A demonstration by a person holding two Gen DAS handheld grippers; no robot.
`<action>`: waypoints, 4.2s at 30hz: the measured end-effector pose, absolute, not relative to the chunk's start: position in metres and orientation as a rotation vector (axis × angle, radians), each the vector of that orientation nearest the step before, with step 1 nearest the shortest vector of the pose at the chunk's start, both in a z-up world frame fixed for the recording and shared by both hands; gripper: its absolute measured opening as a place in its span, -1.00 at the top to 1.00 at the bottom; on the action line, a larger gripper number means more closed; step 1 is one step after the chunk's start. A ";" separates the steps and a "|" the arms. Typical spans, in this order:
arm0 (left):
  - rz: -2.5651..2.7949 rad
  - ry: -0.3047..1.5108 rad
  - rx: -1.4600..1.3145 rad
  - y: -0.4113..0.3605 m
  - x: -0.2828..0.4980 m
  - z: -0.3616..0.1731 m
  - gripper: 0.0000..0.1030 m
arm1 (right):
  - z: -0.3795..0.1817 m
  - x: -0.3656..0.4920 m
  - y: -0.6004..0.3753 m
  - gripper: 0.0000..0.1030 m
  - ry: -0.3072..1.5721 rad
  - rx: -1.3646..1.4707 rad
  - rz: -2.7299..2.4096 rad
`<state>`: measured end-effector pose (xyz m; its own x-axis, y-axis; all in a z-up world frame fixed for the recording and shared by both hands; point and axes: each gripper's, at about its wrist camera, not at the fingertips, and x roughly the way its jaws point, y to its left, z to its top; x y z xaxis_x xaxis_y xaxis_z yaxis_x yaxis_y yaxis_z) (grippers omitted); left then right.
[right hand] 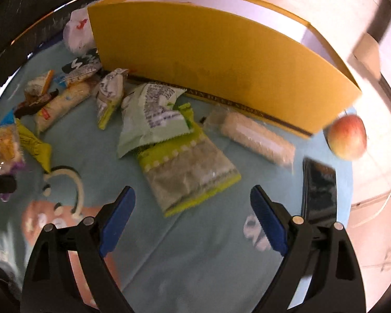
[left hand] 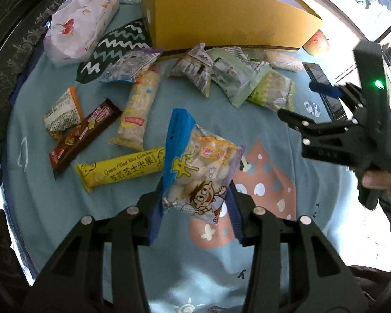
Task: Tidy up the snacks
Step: 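Grasp cartoon-printed candy bag with left tool while right tool grasps green seed bag, then carry both bags over the yellow box and open both tools, then grasp yellow cheese-filled rice cracker stick with the left tool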
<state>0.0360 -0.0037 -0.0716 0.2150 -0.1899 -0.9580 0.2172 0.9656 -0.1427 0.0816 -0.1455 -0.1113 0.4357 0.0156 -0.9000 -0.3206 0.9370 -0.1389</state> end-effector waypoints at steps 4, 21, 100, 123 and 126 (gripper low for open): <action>-0.272 1.335 0.009 -0.001 0.047 -0.075 0.15 | -0.119 0.101 -0.144 -0.75 1.125 -0.337 0.242; -0.266 1.359 0.003 -0.007 0.072 -0.080 0.14 | -0.125 0.118 -0.162 -0.34 1.247 -0.037 0.270; -0.135 1.291 0.141 0.030 0.072 -0.094 -0.78 | -0.070 0.034 -0.211 -0.71 1.147 0.414 0.156; -0.382 1.375 -0.065 -0.014 0.063 -0.076 -0.76 | -0.072 0.017 -0.207 -0.73 1.186 0.433 0.162; -0.396 1.348 0.073 -0.025 0.066 -0.082 -0.76 | -0.074 0.017 -0.209 -0.73 1.192 0.438 0.161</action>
<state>0.0662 -0.0253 -0.0820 0.1656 -0.2357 -0.9576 0.3194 0.9315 -0.1740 0.0175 -0.2087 -0.0740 0.3703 0.3476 -0.8614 0.1071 0.9052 0.4113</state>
